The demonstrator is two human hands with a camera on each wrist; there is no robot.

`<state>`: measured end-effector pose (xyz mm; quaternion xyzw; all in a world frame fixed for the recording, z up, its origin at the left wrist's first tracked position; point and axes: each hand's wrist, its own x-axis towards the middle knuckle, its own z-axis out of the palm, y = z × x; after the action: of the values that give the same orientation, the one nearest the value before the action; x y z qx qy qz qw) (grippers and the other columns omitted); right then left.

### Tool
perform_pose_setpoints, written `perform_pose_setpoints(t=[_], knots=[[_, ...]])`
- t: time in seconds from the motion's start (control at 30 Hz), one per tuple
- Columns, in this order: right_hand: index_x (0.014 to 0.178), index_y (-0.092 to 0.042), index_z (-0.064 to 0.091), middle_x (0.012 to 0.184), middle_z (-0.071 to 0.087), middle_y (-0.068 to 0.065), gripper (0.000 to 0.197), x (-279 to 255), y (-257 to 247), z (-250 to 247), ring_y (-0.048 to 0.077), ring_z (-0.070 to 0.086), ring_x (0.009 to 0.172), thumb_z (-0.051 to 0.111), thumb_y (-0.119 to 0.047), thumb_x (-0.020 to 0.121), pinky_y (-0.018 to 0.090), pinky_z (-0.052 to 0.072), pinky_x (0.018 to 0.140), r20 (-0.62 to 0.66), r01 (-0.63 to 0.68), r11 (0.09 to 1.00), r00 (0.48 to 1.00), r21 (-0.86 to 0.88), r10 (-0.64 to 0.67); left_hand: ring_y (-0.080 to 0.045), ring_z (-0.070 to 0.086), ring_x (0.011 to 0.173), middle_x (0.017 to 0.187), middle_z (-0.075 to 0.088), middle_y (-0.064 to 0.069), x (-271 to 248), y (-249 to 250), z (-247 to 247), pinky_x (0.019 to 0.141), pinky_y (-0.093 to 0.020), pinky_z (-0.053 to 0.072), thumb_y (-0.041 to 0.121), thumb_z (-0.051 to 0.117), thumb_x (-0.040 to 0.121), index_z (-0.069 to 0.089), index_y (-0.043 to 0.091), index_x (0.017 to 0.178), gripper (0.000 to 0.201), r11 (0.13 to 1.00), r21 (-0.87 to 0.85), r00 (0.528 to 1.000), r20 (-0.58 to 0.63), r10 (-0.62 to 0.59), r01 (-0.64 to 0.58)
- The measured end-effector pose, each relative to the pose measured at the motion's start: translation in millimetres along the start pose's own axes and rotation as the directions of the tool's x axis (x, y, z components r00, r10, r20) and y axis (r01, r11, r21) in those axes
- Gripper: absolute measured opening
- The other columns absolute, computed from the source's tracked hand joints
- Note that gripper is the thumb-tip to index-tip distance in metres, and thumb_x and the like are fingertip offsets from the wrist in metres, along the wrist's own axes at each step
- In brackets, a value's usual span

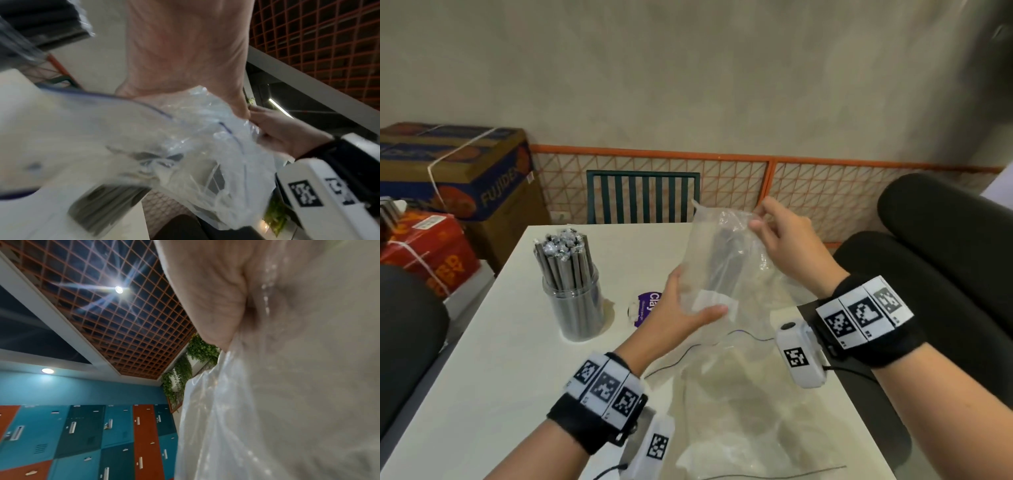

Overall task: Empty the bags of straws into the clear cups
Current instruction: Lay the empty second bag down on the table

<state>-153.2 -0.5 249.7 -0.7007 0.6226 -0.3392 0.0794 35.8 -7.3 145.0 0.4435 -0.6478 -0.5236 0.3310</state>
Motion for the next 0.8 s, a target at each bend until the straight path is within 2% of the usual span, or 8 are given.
perform_pose_setpoints(t=[0.1, 0.2, 0.27, 0.33, 0.4, 0.47, 0.6, 0.8], knots=[[0.094, -0.019, 0.051, 0.065, 0.052, -0.007, 0.007, 4, 3, -14, 0.005, 0.046, 0.053, 0.051, -0.026, 0.093, 0.009, 0.037, 0.049, -0.074, 0.037, 0.998, 0.996, -0.047, -0.040, 0.002, 0.061, 0.086, 0.090, 0.066, 0.017, 8, -4, 8, 0.081, -0.017, 0.046, 0.024, 0.075, 0.076, 0.062, 0.018, 0.106, 0.033, 0.996, 0.080, 0.980, 0.195, -0.041, 0.026], [0.105, -0.014, 0.060, 0.091, 0.061, -0.004, 0.026, 0, 29, -46, 0.008, 0.056, 0.077, 0.055, -0.034, 0.090, 0.021, 0.046, 0.074, -0.377, -0.028, 0.993, 0.926, -0.112, -0.016, -0.009, 0.061, 0.070, 0.075, 0.062, 0.008, 2, -16, 7, 0.063, -0.025, 0.053, 0.009, 0.067, 0.083, 0.061, 0.014, 0.089, 0.009, 0.986, -0.110, 0.977, 0.184, -0.104, 0.125], [0.121, -0.015, 0.054, 0.114, 0.057, 0.000, 0.042, -17, 57, -55, 0.011, 0.054, 0.104, 0.051, -0.044, 0.091, 0.031, 0.044, 0.092, -0.494, -0.110, 0.992, 0.861, 0.059, 0.125, -0.012, 0.063, 0.071, 0.080, 0.062, 0.002, -4, -18, 8, 0.067, -0.039, 0.059, 0.009, 0.064, 0.085, 0.059, 0.009, 0.096, 0.012, 0.917, -0.347, 0.970, 0.203, -0.132, 0.198], [0.133, -0.020, 0.042, 0.133, 0.050, 0.001, 0.056, -41, 77, -39, 0.015, 0.050, 0.119, 0.041, -0.056, 0.090, 0.039, 0.043, 0.099, -0.339, -0.233, 0.876, 0.855, 0.423, 0.392, -0.018, 0.056, 0.069, 0.075, 0.058, -0.003, -6, -17, 11, 0.068, -0.043, 0.059, 0.013, 0.065, 0.082, 0.062, 0.011, 0.090, 0.008, 0.837, -0.507, 0.969, 0.226, -0.101, 0.206], [0.133, -0.030, 0.038, 0.135, 0.048, -0.003, 0.051, -66, 87, -10, 0.018, 0.052, 0.120, 0.040, -0.057, 0.090, 0.040, 0.049, 0.092, -0.025, -0.345, 0.686, 0.884, 0.640, 0.467, -0.025, 0.050, 0.073, 0.080, 0.055, -0.009, -5, -12, 18, 0.068, -0.042, 0.058, 0.019, 0.069, 0.080, 0.067, 0.013, 0.093, 0.015, 0.803, -0.559, 0.967, 0.241, -0.081, 0.207], [0.127, -0.034, 0.044, 0.130, 0.051, -0.008, 0.036, -84, 82, 10, 0.013, 0.058, 0.114, 0.049, -0.040, 0.093, 0.035, 0.055, 0.085, 0.150, -0.329, 0.673, 0.938, 0.663, 0.311, -0.023, 0.052, 0.073, 0.076, 0.057, -0.005, -4, -5, 29, 0.073, -0.043, 0.058, 0.025, 0.068, 0.081, 0.069, 0.016, 0.096, 0.018, 0.838, -0.512, 0.964, 0.260, -0.057, 0.187], [0.108, -0.012, 0.059, 0.105, 0.061, -0.003, 0.023, -92, 71, 8, 0.005, 0.062, 0.087, 0.058, -0.003, 0.087, 0.023, 0.057, 0.069, 0.134, -0.195, 0.679, 0.981, 0.708, 0.141, -0.012, 0.044, 0.048, 0.055, 0.047, 0.003, -3, 3, 47, 0.074, -0.043, 0.053, 0.021, 0.056, 0.092, 0.068, 0.017, 0.095, 0.013, 0.853, -0.474, 0.958, 0.270, -0.096, 0.219], [0.083, 0.000, 0.059, 0.075, 0.059, 0.015, 0.012, -106, 93, -12, 0.017, 0.054, 0.059, 0.069, -0.005, 0.080, 0.029, 0.051, 0.053, 0.112, -0.208, 0.833, 0.978, 0.513, 0.175, -0.014, 0.046, 0.054, 0.071, 0.053, -0.004, -1, 1, 52, 0.060, -0.032, 0.057, 0.033, 0.051, 0.090, 0.075, 0.028, 0.074, 0.030, 0.776, -0.577, 0.966, 0.188, -0.179, 0.256]])
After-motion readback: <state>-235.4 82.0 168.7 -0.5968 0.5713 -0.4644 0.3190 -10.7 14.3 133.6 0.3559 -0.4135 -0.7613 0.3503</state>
